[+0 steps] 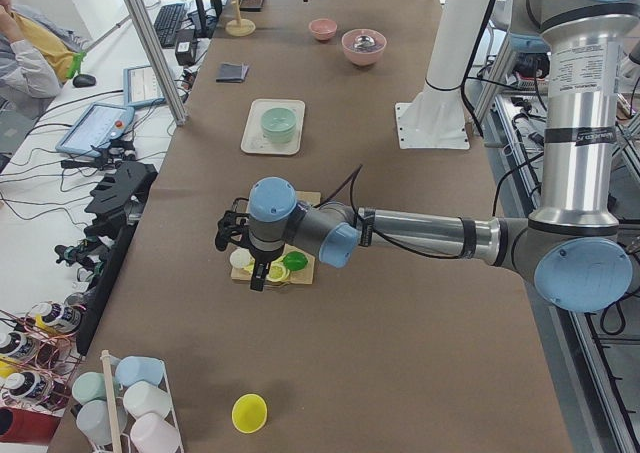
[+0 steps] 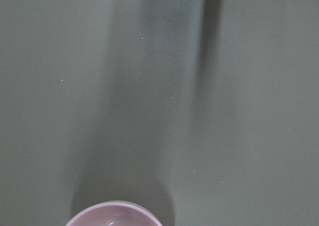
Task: Stack pink bowl on green and place spoon
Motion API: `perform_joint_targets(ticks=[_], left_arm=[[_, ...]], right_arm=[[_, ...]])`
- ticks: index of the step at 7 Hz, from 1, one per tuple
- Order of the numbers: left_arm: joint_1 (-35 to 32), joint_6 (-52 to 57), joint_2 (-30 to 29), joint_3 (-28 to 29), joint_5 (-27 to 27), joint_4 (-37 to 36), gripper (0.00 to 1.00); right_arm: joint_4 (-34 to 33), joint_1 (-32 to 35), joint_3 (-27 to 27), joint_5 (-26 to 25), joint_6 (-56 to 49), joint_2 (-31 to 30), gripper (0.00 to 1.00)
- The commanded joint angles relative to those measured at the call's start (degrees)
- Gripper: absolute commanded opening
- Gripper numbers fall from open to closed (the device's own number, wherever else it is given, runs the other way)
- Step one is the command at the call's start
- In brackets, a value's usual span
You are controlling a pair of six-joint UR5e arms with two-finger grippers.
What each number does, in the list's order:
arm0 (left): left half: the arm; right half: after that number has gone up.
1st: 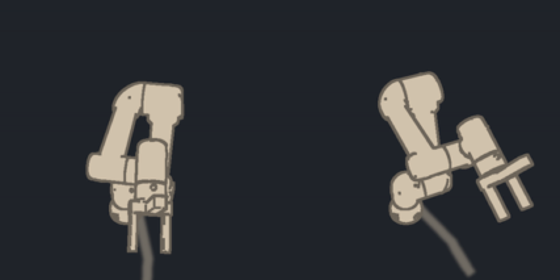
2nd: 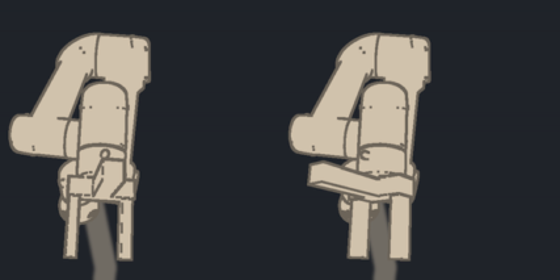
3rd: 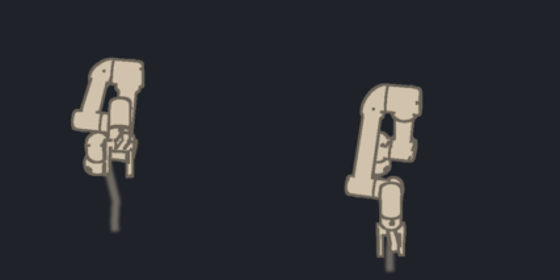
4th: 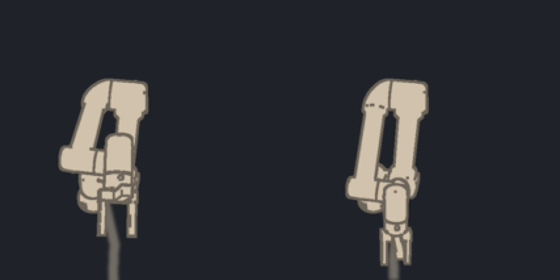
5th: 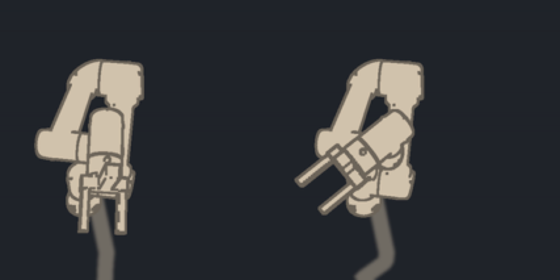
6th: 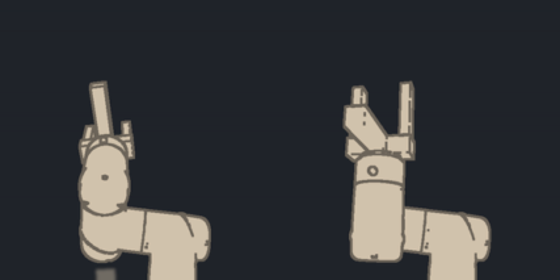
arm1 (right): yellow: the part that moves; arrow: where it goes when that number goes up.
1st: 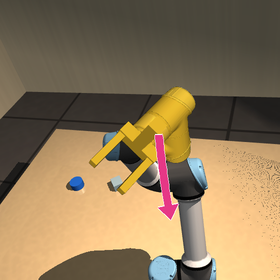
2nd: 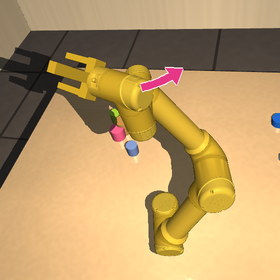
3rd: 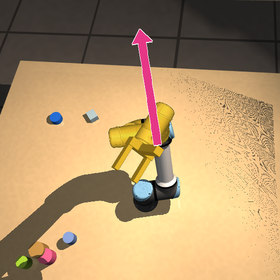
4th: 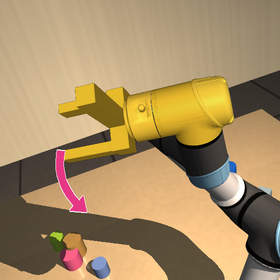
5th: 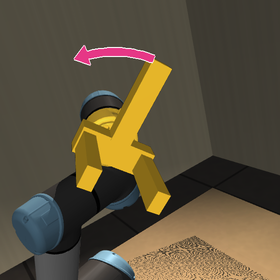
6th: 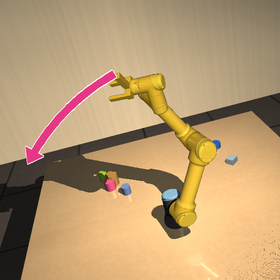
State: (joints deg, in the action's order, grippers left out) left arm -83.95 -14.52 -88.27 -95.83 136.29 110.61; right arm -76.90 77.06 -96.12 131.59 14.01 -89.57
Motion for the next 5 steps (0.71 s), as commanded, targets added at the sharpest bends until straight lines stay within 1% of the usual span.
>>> perform_joint_targets(ticks=[1, 2, 5], left_arm=[[-0.1, -0.1, 0.6, -0.3, 0.5, 0.0, 0.98], [-0.1, -0.1, 1.6, 0.3, 3.4, -0.3, 0.98], [0.0, -0.1, 2.7, 0.1, 5.2, 0.1, 0.98]], right_arm=[[0.0, -0.2, 0.1, 0.1, 0.0, 0.1, 1.00], [0.0, -0.2, 0.1, 0.1, 0.0, 0.1, 1.00], [0.1, -0.9, 0.0, 0.2, 0.0, 0.2, 1.00]])
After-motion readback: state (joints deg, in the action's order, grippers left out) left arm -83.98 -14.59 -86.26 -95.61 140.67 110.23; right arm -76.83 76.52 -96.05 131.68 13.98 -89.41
